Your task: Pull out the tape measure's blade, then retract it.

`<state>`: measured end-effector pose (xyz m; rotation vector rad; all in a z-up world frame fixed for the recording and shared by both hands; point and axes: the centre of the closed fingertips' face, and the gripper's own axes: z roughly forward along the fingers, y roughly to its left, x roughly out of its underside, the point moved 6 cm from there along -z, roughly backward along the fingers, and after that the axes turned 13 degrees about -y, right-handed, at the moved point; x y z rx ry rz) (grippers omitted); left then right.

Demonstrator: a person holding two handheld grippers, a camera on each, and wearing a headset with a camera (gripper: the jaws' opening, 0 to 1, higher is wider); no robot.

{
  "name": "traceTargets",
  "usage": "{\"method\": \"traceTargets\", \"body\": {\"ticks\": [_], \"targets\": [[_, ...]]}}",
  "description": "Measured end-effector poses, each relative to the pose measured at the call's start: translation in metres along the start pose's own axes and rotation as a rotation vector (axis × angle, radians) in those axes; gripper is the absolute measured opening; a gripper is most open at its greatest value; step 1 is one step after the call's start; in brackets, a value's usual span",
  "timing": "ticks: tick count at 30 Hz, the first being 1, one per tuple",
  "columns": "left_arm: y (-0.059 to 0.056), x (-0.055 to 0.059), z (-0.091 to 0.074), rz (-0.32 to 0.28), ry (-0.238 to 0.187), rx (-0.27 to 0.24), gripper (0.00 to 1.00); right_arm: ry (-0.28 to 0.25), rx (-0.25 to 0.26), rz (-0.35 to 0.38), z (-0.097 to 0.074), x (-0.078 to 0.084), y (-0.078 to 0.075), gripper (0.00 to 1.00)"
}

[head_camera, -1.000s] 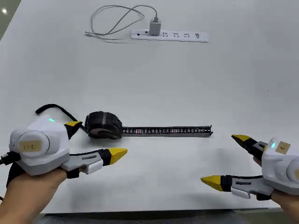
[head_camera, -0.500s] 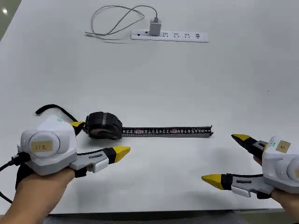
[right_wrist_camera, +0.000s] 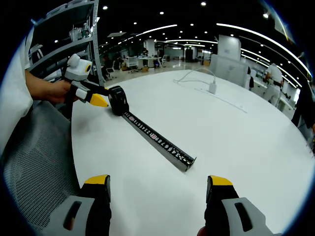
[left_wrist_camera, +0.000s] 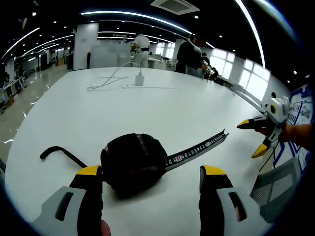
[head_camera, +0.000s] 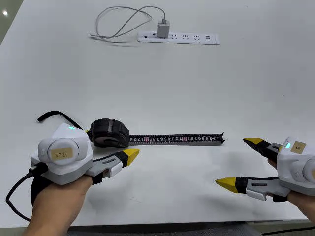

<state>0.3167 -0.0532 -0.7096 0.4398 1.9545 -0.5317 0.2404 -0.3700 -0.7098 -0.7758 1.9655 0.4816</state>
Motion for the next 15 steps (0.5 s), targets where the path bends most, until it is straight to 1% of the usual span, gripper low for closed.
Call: {"method": "traceTargets", "body": {"ticks": [6, 8, 9, 13, 15], "targets": [[-0.001, 0.000, 0.005, -0.010, -0.006, -0.064, 0.74, 0.019, -0.017, -0.029, 0.005, -0.002, -0.011, 0.72], [0.000, 0.000, 0.006, -0.018, -0.013, -0.081, 0.74, 0.022, -0.023, -0.034, 0.005, -0.003, -0.015, 0.71], [0.001, 0.000, 0.006, -0.023, -0.021, -0.102, 0.73, 0.024, -0.028, -0.044, 0.006, -0.004, -0.017, 0.69], [0.001, 0.003, 0.012, -0.026, -0.016, -0.115, 0.73, 0.040, -0.042, -0.066, 0.008, -0.006, -0.021, 0.65], [0.003, 0.003, 0.013, -0.022, -0.014, -0.129, 0.72, 0.056, -0.057, -0.086, 0.009, -0.006, -0.024, 0.62]]}}
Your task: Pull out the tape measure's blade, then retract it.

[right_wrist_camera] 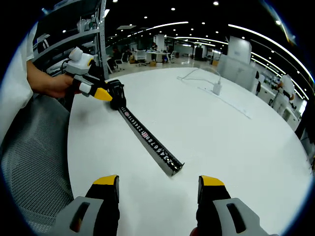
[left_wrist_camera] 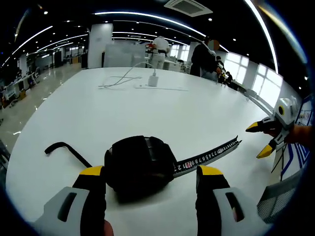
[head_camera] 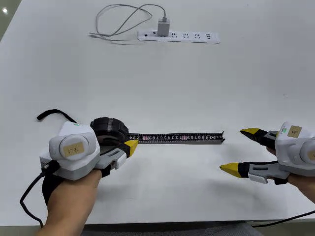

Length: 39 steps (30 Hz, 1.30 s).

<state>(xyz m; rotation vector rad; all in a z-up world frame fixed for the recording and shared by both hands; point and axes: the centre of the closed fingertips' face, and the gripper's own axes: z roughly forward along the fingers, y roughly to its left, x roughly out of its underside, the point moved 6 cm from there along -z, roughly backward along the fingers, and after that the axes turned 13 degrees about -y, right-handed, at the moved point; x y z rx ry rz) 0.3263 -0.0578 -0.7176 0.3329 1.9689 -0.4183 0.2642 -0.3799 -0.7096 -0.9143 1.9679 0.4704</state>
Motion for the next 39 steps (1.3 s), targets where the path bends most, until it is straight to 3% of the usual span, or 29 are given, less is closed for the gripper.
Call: {"method": "traceTargets", "body": {"ticks": [10, 21, 39], "targets": [[0.002, -0.001, 0.004, -0.047, -0.012, -0.072, 0.69, 0.032, -0.050, -0.036, 0.007, -0.003, -0.011, 0.49], [0.005, -0.001, 0.009, -0.072, -0.010, -0.115, 0.66, 0.062, -0.114, -0.100, 0.016, -0.007, -0.023, 0.39], [0.008, -0.001, 0.010, -0.091, -0.015, -0.137, 0.61, 0.109, -0.179, -0.141, 0.025, -0.004, -0.027, 0.34]]}}
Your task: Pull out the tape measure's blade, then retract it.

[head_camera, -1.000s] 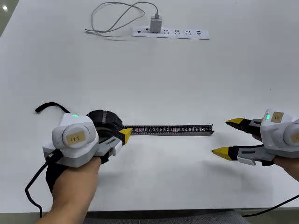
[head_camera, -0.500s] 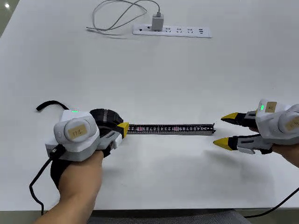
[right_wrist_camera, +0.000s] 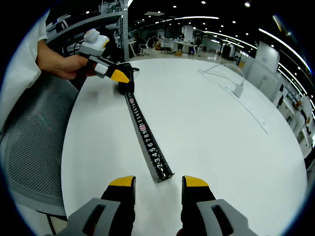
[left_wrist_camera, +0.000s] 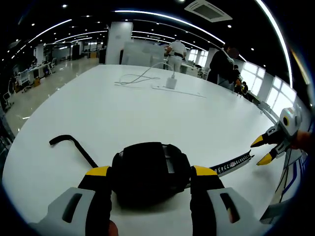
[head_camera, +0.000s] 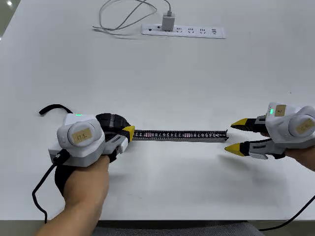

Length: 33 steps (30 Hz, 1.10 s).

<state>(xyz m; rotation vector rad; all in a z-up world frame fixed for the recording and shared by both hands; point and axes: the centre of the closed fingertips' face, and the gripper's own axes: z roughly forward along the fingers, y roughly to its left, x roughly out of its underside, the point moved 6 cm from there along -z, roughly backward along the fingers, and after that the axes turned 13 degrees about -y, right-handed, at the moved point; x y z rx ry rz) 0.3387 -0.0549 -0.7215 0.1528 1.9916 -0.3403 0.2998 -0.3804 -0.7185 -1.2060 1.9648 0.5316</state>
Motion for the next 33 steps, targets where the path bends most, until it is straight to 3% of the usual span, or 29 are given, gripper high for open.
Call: {"method": "traceTargets", "body": {"ticks": [7, 22, 33], "targets": [[0.000, 0.000, -0.001, 0.002, 0.000, 0.006, 0.60, 0.023, -0.026, -0.023, 0.003, 0.001, -0.005, 0.31], [0.001, 0.000, 0.000, 0.002, 0.002, 0.011, 0.60, 0.122, -0.154, -0.114, 0.021, 0.004, -0.015, 0.22], [0.001, 0.001, 0.001, -0.001, 0.003, 0.009, 0.60, 0.129, -0.185, -0.128, 0.026, 0.004, -0.016, 0.14]]}}
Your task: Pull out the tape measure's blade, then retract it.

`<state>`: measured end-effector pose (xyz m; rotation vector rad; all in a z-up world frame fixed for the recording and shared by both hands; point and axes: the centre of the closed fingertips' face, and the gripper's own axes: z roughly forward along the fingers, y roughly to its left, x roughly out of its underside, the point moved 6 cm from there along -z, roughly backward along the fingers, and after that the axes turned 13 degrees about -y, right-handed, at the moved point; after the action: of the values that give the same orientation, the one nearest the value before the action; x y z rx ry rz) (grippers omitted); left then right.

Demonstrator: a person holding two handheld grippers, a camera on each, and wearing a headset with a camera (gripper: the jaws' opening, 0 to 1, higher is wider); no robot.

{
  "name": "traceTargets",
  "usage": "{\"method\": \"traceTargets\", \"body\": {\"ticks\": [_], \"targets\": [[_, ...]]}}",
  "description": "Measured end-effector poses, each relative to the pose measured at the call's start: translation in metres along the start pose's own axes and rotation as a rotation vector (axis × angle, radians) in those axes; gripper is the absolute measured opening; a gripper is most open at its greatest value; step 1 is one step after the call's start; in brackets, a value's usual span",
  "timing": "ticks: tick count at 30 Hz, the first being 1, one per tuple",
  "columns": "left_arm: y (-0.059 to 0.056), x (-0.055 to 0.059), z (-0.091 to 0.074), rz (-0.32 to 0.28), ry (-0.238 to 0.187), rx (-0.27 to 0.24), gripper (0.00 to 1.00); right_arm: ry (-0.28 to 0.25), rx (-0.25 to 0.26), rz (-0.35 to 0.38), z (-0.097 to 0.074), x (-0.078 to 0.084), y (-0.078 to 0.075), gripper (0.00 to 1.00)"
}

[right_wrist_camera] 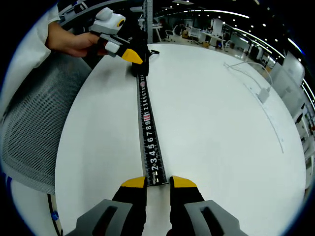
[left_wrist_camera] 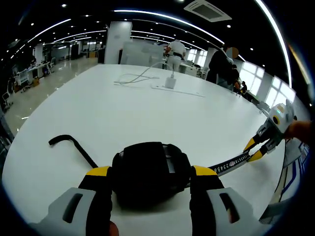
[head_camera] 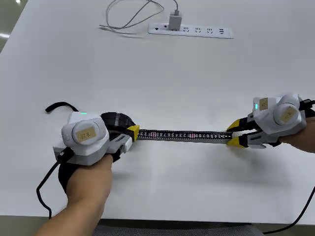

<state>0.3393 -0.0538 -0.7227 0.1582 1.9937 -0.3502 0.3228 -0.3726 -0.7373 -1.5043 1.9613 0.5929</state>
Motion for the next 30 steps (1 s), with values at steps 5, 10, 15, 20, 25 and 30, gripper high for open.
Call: {"method": "traceTargets", "body": {"ticks": [5, 10, 15, 20, 25, 30], "targets": [[0.0002, 0.0005, 0.0006, -0.003, -0.004, -0.005, 0.60, -0.002, -0.001, -0.002, -0.0002, 0.0001, -0.0012, 0.12], [-0.0001, 0.0004, 0.0002, -0.006, -0.003, -0.003, 0.60, 0.000, 0.001, 0.001, 0.0000, 0.0000, -0.0018, 0.11], [0.0001, -0.0004, -0.0008, -0.019, -0.001, -0.001, 0.60, 0.005, 0.003, -0.007, 0.0001, -0.0005, -0.0014, 0.11], [-0.0003, -0.0016, -0.0017, -0.040, -0.001, -0.005, 0.60, 0.007, 0.003, -0.014, 0.0000, -0.0008, -0.0013, 0.11], [-0.0003, -0.0015, -0.0012, -0.042, 0.000, -0.006, 0.60, 0.005, 0.005, -0.014, -0.0004, -0.0010, -0.0009, 0.11], [-0.0002, -0.0016, -0.0011, -0.034, 0.007, 0.000, 0.59, 0.006, 0.010, -0.014, -0.0003, -0.0007, -0.0010, 0.11]]}}
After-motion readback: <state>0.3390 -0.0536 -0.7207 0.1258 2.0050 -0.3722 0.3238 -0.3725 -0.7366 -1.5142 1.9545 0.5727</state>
